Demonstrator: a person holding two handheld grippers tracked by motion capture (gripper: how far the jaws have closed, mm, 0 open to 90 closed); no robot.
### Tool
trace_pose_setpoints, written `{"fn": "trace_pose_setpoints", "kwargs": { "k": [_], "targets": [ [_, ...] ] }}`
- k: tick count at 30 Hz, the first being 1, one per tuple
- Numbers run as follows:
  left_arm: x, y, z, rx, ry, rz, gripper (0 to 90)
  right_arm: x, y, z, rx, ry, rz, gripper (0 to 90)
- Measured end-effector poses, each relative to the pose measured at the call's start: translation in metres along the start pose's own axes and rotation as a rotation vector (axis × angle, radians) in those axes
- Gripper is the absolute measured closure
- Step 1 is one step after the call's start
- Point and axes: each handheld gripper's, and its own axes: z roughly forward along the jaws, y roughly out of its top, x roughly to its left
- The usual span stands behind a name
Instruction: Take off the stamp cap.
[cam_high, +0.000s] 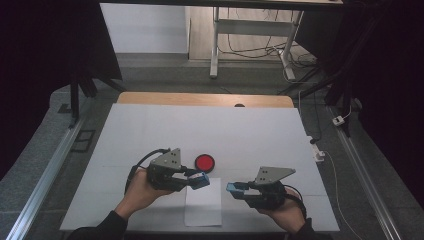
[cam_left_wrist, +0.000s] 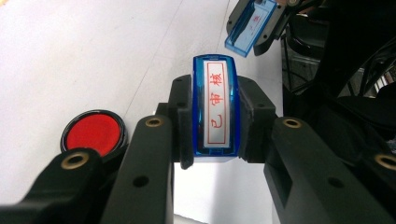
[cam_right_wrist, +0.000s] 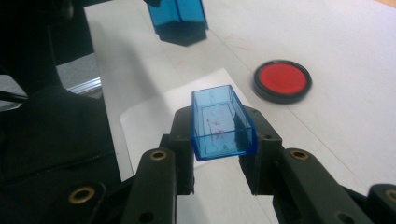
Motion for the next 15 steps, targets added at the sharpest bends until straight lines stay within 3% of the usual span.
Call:
{"fn": "trace_pose_setpoints", "kwargs": {
  "k": [7,9,15],
  "targets": [
    [0.001,0.000,0.001,0.006,0.004,-0.005,70.3,-0.002,-0.011,-0.013,-0.009,-0.054,0.034,68.6],
    [0.001,0.000,0.001,0.005,0.004,-0.009,70.3,-0.003,-0.017,-0.022,-0.014,-0.101,0.057,68.6],
    [0.001,0.000,0.000,-0.004,0.012,-0.025,70.3,-0.004,-0.027,-0.035,-0.003,-0.142,0.092,68.6]
  ]
}}
